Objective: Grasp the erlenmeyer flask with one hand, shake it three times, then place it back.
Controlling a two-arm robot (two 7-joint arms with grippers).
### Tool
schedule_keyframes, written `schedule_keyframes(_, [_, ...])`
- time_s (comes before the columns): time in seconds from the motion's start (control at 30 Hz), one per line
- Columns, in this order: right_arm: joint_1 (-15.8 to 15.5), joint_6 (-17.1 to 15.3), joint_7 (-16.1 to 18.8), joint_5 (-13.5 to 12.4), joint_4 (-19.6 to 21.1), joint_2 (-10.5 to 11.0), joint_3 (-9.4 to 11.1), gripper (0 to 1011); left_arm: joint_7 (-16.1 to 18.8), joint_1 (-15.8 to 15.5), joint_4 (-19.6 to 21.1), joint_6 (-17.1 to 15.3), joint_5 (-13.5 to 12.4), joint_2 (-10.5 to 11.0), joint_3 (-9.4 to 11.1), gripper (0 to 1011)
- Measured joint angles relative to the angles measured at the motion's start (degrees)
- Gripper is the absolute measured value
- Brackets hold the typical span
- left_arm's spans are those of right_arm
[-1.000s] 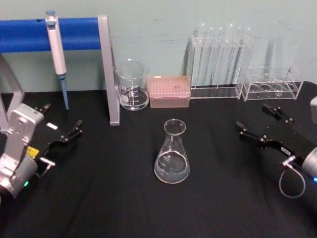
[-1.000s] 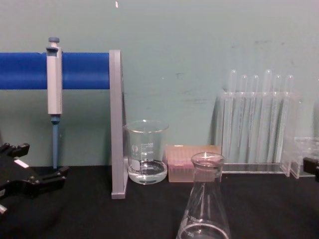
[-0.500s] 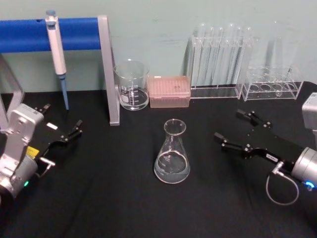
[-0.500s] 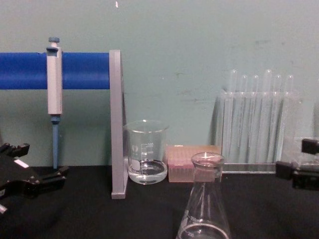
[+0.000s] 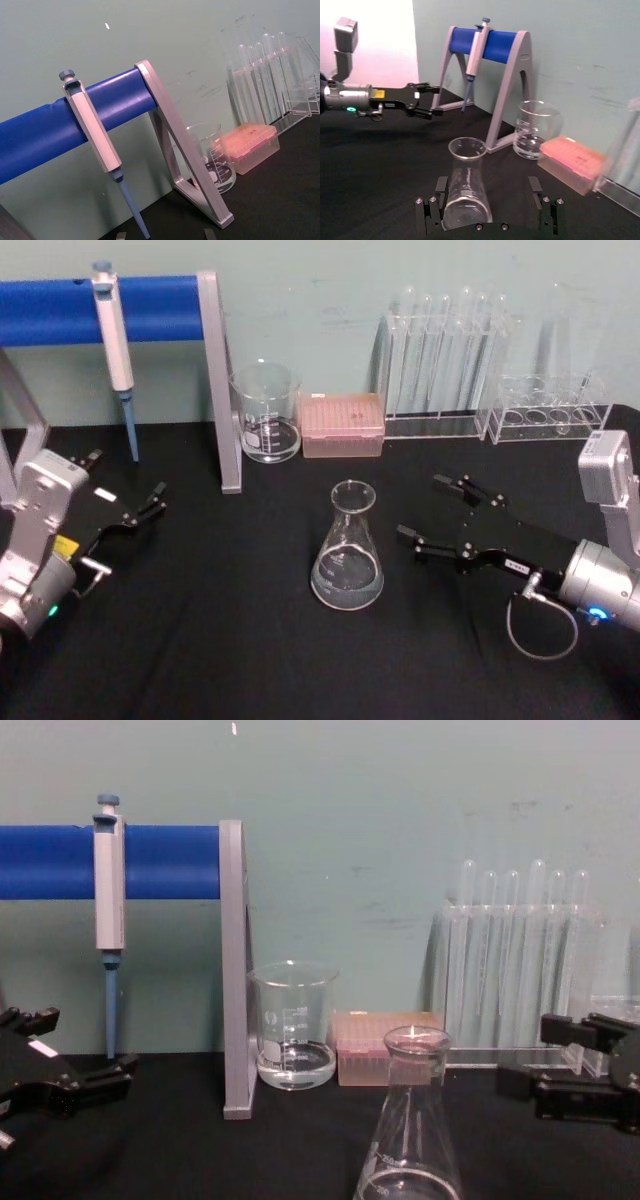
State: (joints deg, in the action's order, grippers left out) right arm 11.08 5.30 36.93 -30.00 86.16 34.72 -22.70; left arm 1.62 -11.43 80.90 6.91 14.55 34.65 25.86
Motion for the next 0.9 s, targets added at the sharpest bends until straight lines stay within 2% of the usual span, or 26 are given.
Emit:
schedule_keyframes(0.5, [5.2,-0.4,5.5,-2.3,-6.0,-2.9,-3.4,1000,0.0,0.0,0.0,0.0,0.0,0.0,0.0,1001])
schedule_keyframes(0.57, [6.5,-0.4,6.7,-2.6,-7.3,-3.5,-4.3,1000,0.0,0.0,0.0,0.0,0.0,0.0,0.0,1001])
schedule_keyframes(0.9, [9.9,0.0,9.0,-3.1,-11.2,-5.0,-6.7,1000,0.0,0.0,0.0,0.0,0.0,0.0,0.0,1001])
